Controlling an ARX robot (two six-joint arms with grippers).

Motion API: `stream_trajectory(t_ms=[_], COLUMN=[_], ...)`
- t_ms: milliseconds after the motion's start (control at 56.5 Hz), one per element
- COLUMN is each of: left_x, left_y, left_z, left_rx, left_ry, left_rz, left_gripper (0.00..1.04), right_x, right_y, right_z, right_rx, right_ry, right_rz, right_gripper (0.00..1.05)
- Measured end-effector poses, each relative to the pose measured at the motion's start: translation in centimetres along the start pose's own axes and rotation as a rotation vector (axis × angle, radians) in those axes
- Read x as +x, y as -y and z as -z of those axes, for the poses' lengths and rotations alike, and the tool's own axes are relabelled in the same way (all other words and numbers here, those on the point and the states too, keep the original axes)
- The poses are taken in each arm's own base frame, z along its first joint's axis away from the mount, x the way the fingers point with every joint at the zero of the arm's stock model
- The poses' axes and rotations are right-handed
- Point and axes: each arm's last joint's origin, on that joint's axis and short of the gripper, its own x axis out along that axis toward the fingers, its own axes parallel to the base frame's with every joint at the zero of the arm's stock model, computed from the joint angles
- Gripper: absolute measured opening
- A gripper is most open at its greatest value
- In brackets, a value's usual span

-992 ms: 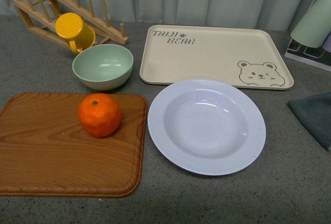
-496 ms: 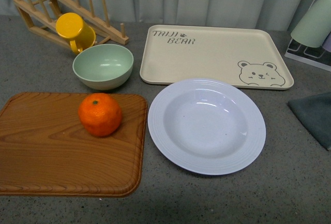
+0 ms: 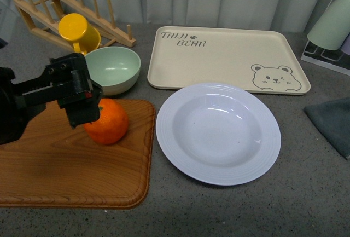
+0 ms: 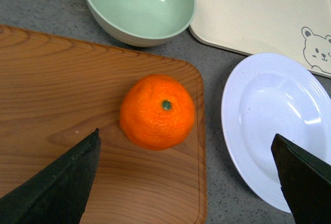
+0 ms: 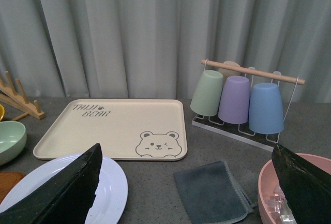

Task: Place orange and plate with both arms

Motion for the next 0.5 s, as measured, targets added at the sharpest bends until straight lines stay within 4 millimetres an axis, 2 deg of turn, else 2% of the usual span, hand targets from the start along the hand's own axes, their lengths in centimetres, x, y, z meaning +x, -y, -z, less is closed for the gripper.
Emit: stream_trajectory(t_ms=[248,496], left_x=[3.2,4.7], left_y=[-0.1,-0.9], left_z=[0.6,1.0], left_rx=[0.014,0.003], left_ry=[-0.016,-0.049], left_rz=[-0.014,-0.036], left_gripper=[0.98,0.98], right_x=[0.0,0.0], right_y=[0.0,0.0], right_z=[0.0,0.0], right_rx=[0.000,0.000], right_ry=[0.000,0.000], right_rz=[0.000,0.000], right_gripper=[0.96,0.96])
